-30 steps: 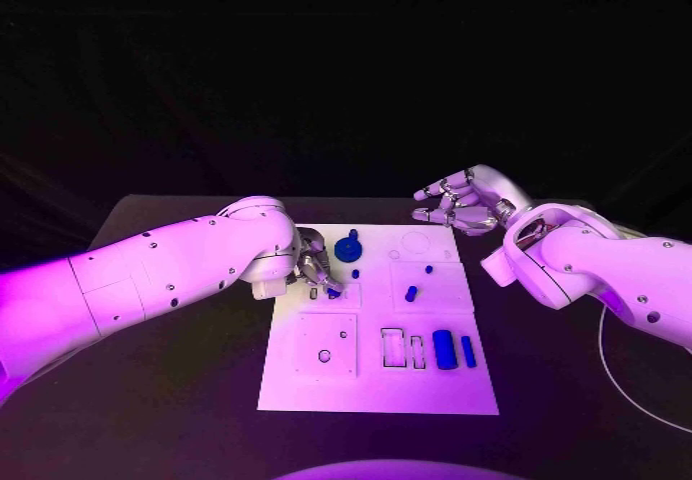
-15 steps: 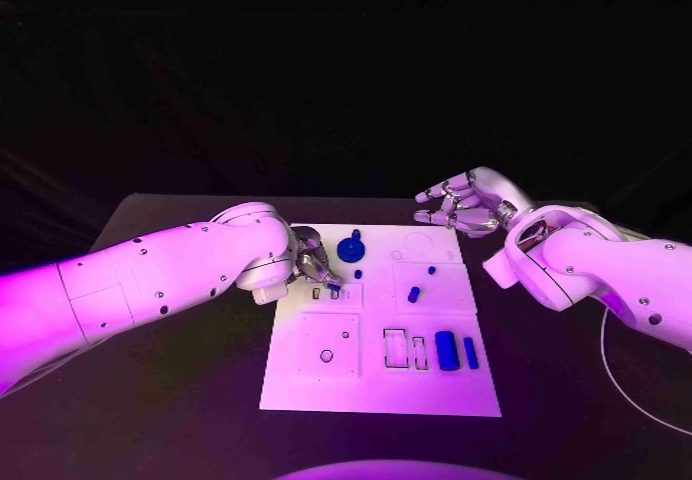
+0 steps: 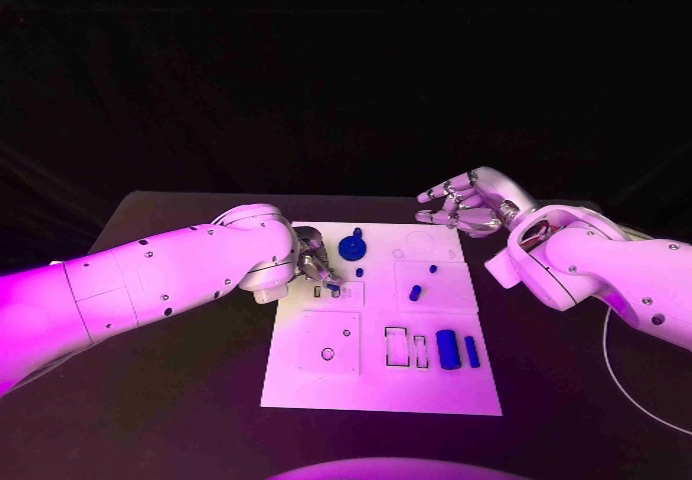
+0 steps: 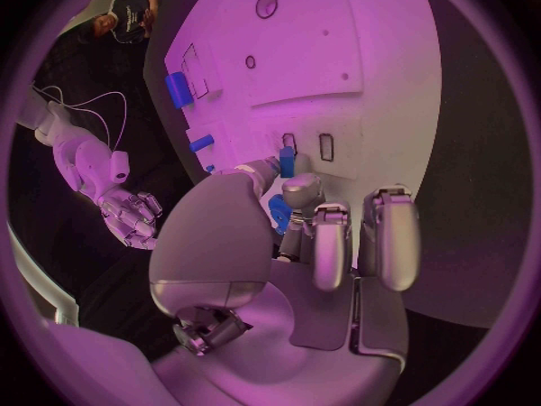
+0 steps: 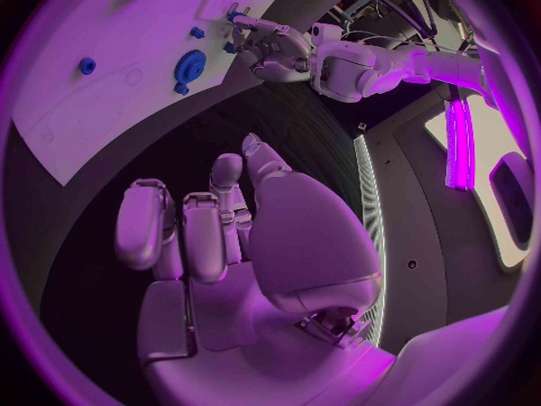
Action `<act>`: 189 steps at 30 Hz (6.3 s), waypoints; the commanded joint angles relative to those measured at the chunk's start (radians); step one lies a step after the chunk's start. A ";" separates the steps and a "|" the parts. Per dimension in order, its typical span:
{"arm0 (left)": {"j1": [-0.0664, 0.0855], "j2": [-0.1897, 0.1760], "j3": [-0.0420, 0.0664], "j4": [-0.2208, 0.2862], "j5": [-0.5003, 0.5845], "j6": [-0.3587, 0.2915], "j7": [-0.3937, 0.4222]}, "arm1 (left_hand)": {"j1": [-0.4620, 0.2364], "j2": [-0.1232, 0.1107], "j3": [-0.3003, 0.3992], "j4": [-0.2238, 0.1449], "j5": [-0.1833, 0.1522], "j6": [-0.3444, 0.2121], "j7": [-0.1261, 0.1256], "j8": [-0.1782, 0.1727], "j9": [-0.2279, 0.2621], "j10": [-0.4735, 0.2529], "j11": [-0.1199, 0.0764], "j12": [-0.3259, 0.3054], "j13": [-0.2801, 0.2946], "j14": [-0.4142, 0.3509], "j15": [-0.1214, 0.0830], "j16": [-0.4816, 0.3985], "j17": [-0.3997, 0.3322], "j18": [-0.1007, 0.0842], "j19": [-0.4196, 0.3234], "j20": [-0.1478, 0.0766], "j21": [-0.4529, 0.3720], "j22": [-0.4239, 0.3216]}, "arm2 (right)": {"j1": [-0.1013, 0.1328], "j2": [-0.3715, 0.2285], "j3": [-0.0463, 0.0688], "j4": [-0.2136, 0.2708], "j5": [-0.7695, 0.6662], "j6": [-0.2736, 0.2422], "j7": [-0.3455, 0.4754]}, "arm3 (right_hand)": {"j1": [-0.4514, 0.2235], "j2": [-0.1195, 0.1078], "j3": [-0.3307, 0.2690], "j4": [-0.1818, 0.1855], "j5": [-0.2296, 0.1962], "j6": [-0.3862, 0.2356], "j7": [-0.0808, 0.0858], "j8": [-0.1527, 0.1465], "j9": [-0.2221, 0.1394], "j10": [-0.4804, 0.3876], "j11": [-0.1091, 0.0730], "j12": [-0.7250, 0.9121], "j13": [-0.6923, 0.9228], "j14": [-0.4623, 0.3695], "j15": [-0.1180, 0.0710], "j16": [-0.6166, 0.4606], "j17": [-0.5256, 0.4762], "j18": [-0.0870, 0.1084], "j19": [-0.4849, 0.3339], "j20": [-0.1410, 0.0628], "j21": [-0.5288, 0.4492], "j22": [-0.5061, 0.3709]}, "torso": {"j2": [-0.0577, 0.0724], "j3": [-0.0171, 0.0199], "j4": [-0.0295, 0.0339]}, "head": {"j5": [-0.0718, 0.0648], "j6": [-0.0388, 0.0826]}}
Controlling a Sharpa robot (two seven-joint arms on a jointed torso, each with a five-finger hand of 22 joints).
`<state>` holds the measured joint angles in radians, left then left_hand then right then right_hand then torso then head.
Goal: Assemble the parts on the task board
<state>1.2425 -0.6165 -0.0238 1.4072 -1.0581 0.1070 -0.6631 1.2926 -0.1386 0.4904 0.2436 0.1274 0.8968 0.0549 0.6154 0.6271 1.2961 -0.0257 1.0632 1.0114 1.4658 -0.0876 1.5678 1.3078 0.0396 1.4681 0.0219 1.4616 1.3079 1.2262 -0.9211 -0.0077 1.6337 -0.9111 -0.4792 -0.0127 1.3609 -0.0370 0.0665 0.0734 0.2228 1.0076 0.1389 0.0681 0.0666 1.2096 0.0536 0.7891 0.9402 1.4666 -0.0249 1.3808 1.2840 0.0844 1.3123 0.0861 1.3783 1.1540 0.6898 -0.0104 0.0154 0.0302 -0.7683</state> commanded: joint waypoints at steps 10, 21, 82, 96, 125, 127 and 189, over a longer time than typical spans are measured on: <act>-0.002 -0.005 0.000 0.006 -0.034 0.092 0.001 | -0.024 -0.001 0.187 -0.174 0.004 0.005 -0.008 0.009 0.005 0.005 -0.001 -0.009 -0.013 0.105 0.001 0.003 0.263 -0.002 0.044 0.000 -0.009 0.117 | -0.001 0.002 0.000 -0.001 -0.006 0.021 -0.001 | -0.005 0.008 -0.002 0.009 0.009 0.002 0.002 0.002 0.000 -0.007 -0.003 -0.010 -0.005 0.041 0.002 -0.009 -0.003 0.008 -0.011 0.001 -0.007 -0.005 | 0.000 -0.0003 0.0000 | 0.003 -0.007; -0.004 -0.002 -0.001 0.007 -0.034 0.072 0.004 | -0.037 -0.001 0.191 -0.174 0.004 0.007 -0.010 0.011 0.007 0.004 -0.003 -0.016 -0.021 0.105 0.000 0.003 0.263 -0.002 0.044 0.000 -0.010 0.116 | -0.001 0.003 -0.001 -0.001 -0.009 0.023 -0.001 | -0.005 0.008 -0.002 0.009 0.009 0.002 0.002 0.002 0.000 -0.007 -0.003 -0.010 -0.005 0.041 0.002 -0.009 -0.003 0.008 -0.011 0.001 -0.007 -0.005 | 0.001 0.0006 -0.0012 | 0.001 -0.009; -0.005 0.063 -0.004 -0.074 -0.034 0.188 -0.001 | -0.303 0.041 0.157 -0.117 -0.001 0.109 -0.039 0.007 -0.051 0.070 -0.025 0.027 0.028 0.105 -0.017 0.003 0.263 -0.009 0.057 -0.015 0.009 0.149 | -0.001 0.002 -0.001 0.002 -0.005 0.033 -0.002 | -0.024 0.011 -0.010 0.029 0.018 0.001 0.001 0.002 0.000 -0.005 -0.002 -0.012 -0.018 0.042 0.003 -0.014 -0.007 0.009 -0.013 0.001 -0.013 -0.012 | 0.000 0.0012 -0.0002 | -0.010 -0.021; -0.005 0.065 -0.004 -0.083 -0.034 0.183 0.000 | -0.387 0.017 0.038 -0.079 -0.009 0.133 -0.040 0.007 -0.075 0.079 -0.025 0.026 0.031 0.105 -0.017 0.003 0.263 -0.011 0.060 -0.016 0.013 0.156 | -0.001 0.002 -0.001 0.001 -0.002 0.036 -0.003 | -0.033 0.010 -0.016 0.038 0.015 0.001 0.001 0.002 0.001 -0.007 -0.002 -0.016 -0.025 0.041 0.003 -0.018 -0.011 0.011 -0.016 0.001 -0.017 -0.019 | 0.000 0.0012 0.0004 | -0.012 -0.021; 0.042 -0.019 0.066 0.003 -0.042 0.189 -0.003 | -0.333 0.050 -0.327 0.029 -0.017 0.112 -0.039 0.011 -0.119 0.053 -0.025 -0.025 -0.009 0.105 -0.021 0.003 0.263 -0.003 0.050 -0.022 -0.018 0.134 | -0.001 0.002 -0.003 -0.005 -0.002 0.041 -0.006 | -0.035 0.010 -0.018 0.041 0.013 0.001 0.001 0.002 0.001 -0.007 -0.003 -0.017 -0.028 0.041 0.002 -0.019 -0.012 0.011 -0.017 0.001 -0.019 -0.021 | 0.001 0.0005 -0.0008 | -0.019 -0.016; 0.060 -0.019 0.068 -0.012 -0.032 0.218 -0.002 | -0.321 0.055 -0.344 0.035 -0.018 0.092 -0.031 0.004 -0.124 0.027 -0.019 -0.066 -0.050 0.105 -0.016 0.003 0.263 0.000 0.046 -0.019 -0.028 0.124 | -0.001 0.003 -0.003 -0.006 -0.002 0.042 -0.006 | -0.035 0.010 -0.018 0.041 0.013 0.001 0.001 0.002 0.001 -0.007 -0.003 -0.017 -0.028 0.041 0.002 -0.019 -0.012 0.011 -0.017 0.001 -0.019 -0.021 | 0.001 0.0009 -0.0013 | -0.018 -0.014; 0.093 0.181 0.024 -0.420 -0.051 0.347 0.055 | -0.136 0.122 -0.456 0.022 -0.016 0.055 0.001 -0.063 -0.180 -0.010 0.009 -0.088 -0.094 0.105 0.009 0.003 0.263 0.001 0.045 0.008 -0.039 0.124 | -0.004 0.029 -0.004 -0.020 -0.002 0.048 -0.004 | -0.026 0.012 -0.017 0.041 0.031 0.000 0.000 0.002 0.001 -0.012 -0.004 -0.023 -0.036 0.041 0.002 -0.021 -0.013 0.012 -0.019 0.001 -0.022 -0.026 | 0.003 0.0003 -0.0018 | -0.001 -0.007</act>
<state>1.3358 -0.4388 0.0006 0.9879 -1.1263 0.4420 -0.6284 1.1486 -0.0146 0.0416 0.2672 0.1104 0.9450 0.0530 0.5455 0.4466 1.2880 -0.0145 0.9798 0.9185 1.4637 -0.0782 1.5678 1.3080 0.0397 1.4685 0.0252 1.4251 1.3075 1.2224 -0.8935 -0.0117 1.6136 -0.9095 -0.4454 -0.0182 1.3371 -0.0293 0.0499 0.1090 0.2499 1.0074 0.1388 0.0681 0.0666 1.2070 0.0512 0.7718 0.9047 1.4666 -0.0249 1.3654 1.2724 0.0844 1.2979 0.0861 1.3631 1.1292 0.6924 -0.0102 0.0138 0.0284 -0.7746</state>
